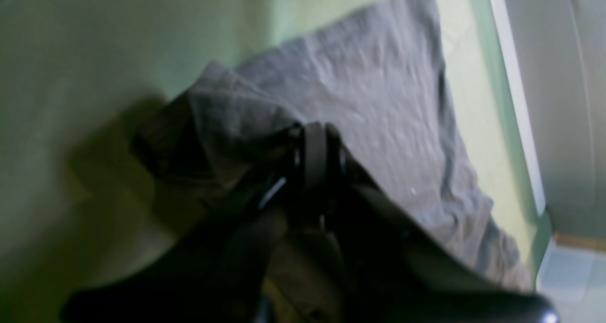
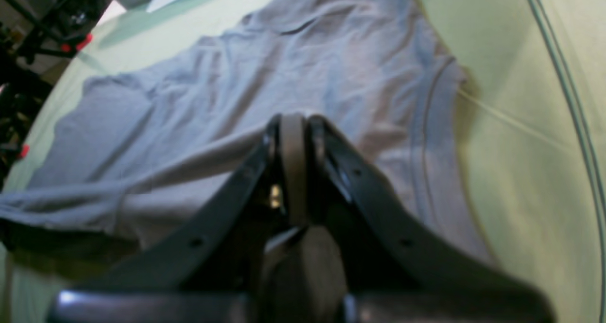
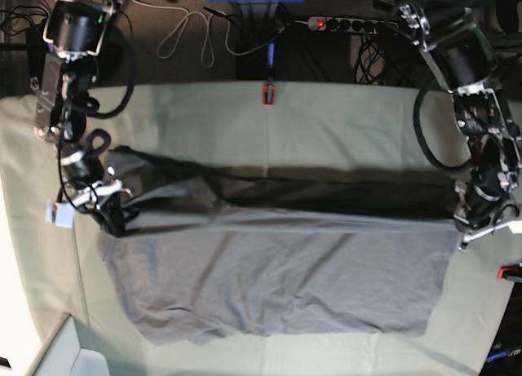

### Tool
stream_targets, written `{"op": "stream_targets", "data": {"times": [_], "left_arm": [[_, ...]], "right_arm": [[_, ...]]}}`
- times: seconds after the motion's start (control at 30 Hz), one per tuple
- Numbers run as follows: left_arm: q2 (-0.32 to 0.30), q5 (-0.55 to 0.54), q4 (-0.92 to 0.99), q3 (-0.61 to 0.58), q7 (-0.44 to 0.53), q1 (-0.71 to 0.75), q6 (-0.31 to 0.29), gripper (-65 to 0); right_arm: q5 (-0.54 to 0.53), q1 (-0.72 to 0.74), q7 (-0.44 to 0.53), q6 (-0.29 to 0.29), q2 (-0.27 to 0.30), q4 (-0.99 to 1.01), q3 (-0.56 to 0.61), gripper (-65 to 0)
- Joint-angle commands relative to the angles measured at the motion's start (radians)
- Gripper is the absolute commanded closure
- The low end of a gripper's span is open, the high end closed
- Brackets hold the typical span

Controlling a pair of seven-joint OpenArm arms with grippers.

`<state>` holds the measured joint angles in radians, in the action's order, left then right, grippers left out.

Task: Layout the t-shirt on the table in an organized manner, then fold the t-shirt properly
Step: 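Release the shirt edge and regrasp it with both grippers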

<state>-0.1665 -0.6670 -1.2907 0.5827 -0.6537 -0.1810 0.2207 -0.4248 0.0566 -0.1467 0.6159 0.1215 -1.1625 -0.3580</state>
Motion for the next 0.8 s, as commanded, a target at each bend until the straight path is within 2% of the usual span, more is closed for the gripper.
{"op": "stream_targets", "data": {"times": [0.0, 0.1, 0.3, 0.37, 0.43, 0.53, 0.6, 0.67, 0.77], "left_arm": [[-0.018, -0.006, -0.01, -0.017, 0.018, -0.024, -0.005, -0.2], [-0.037, -0.006, -0.002, -0.048, 0.018, -0.053, -0.005, -0.4], [-0.038, -0.004, 0.069, -0.043, 0.018, -0.096, -0.005, -0.6], [-0.044, -0.004, 0.109, -0.046, 0.018, -0.11, -0.005, -2.1], [-0.055, -0.004, 0.147, -0.046, 0.013, -0.131, -0.005, -9.1], [-0.058, -0.004, 0.145, -0.046, 0.016, -0.134, -0.005, -26.2], [-0.06, -0.004, 0.122, -0.039, 0.016, -0.133, -0.005, -35.1], [-0.06, -0.004, 0.092, -0.039, 0.016, -0.13, -0.005, -38.7], [-0.06, -0.009, 0.029, -0.037, 0.016, -0.091, -0.005, -39.6]], "right_arm": [[-0.013, 0.036, 0.023, 0.015, 0.013, 0.002, -0.003, 0.0], [-0.013, 0.085, 0.023, 0.015, 0.019, 0.051, 0.007, 0.0], [-0.013, 0.159, 0.023, 0.015, 0.057, 0.161, 0.126, 0.0], [-0.013, 0.174, 0.023, 0.015, 0.071, 0.187, 0.139, -3.1], [-0.013, 0.179, 0.022, 0.014, 0.077, 0.198, 0.147, -10.3], [-0.015, 0.17, 0.028, 0.014, 0.077, 0.177, 0.133, -21.3], [-0.015, 0.154, 0.023, 0.014, 0.077, 0.148, 0.11, -26.3], [-0.015, 0.124, 0.023, 0.014, 0.079, 0.103, 0.08, -29.0], [-0.015, 0.056, 0.022, 0.014, 0.076, 0.02, 0.037, -29.6]]}}
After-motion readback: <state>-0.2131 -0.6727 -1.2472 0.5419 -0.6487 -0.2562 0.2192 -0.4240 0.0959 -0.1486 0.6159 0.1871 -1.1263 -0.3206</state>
